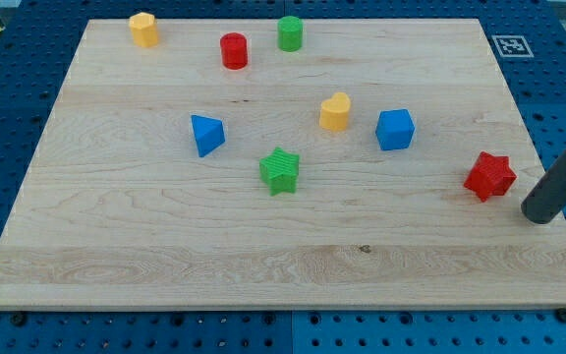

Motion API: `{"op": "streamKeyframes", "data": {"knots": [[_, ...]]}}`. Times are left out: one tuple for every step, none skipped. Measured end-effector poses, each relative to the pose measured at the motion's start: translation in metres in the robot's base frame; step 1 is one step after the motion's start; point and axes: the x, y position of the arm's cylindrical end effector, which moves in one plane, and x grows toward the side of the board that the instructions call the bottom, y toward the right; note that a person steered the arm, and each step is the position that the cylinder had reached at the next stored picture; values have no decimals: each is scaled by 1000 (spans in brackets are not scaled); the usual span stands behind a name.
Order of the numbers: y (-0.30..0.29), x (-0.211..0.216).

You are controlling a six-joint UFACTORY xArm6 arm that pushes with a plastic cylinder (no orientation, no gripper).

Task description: Move red star on right side of blue cube

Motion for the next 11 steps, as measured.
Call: {"op": "streamKeyframes", "data": {"knots": [[-10, 0], [-21, 0], [-21, -5], [-30, -21], [-33, -33], [-37, -34], [-59, -33], [-69, -33], [-69, -42], [-67, -63], [-61, -73]]}}
